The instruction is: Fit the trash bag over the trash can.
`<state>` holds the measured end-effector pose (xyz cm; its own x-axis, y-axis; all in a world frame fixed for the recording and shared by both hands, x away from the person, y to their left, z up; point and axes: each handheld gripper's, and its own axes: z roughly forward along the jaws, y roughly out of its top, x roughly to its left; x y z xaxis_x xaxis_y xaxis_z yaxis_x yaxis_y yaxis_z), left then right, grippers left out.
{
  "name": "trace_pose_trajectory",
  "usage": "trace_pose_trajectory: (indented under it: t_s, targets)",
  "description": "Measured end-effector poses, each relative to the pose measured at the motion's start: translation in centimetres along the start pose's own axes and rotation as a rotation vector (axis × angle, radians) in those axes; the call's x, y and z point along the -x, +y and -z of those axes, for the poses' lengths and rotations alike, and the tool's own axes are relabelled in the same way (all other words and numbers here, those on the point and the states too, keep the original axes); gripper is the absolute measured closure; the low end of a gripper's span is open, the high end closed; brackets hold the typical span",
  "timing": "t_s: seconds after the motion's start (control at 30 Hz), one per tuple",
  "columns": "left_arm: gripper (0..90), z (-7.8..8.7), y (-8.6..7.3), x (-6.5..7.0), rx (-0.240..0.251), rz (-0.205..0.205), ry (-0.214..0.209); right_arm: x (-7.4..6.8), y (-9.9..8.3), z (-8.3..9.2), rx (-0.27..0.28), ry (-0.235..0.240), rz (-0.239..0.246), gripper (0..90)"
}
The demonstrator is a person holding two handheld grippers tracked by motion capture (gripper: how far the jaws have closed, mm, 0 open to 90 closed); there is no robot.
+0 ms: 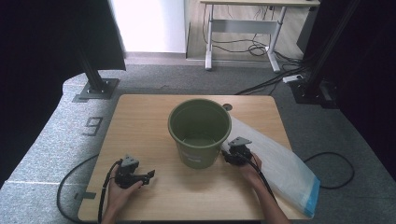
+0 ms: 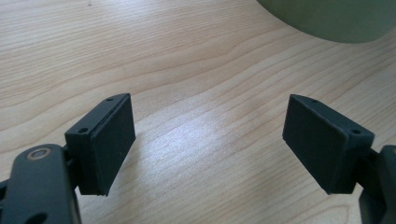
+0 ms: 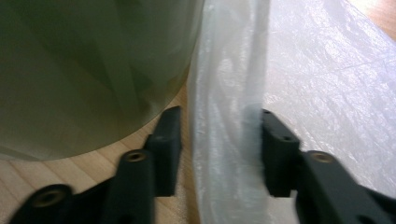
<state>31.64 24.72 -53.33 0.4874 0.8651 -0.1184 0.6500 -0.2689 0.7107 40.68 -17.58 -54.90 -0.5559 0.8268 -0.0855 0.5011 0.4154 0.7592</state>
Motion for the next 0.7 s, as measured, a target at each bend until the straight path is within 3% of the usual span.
trace_pose_trajectory:
  t_s: [0.17, 0.23, 0.4, 0.6, 0.7]
  targets:
    - [17.0, 0.1, 0.1, -0.2, 0.012, 0.013, 0.002, 0.3, -0.1, 0.2, -0.012, -0.015, 0.019, 87.3]
    - [17.1, 0.1, 0.2, -0.2, 0.014, 0.013, -0.001, 0.5, -0.2, 0.5, 0.005, -0.022, 0.01, 88.1]
    - [17.0, 0.2, -0.1, -0.1, 0.001, -0.002, 0.001, 1.7, 0.2, 2.6, 0.119, -0.05, -0.047, 88.4]
    - [17.0, 0.6, 0.3, -0.3, 0.043, 0.033, -0.029, 3.0, 0.4, 6.1, 0.266, -0.044, -0.12, 88.4]
    - [17.0, 0.3, 0.2, -0.3, 0.029, 0.029, -0.023, 3.8, 0.7, 7.7, 0.332, -0.04, -0.164, 88.5]
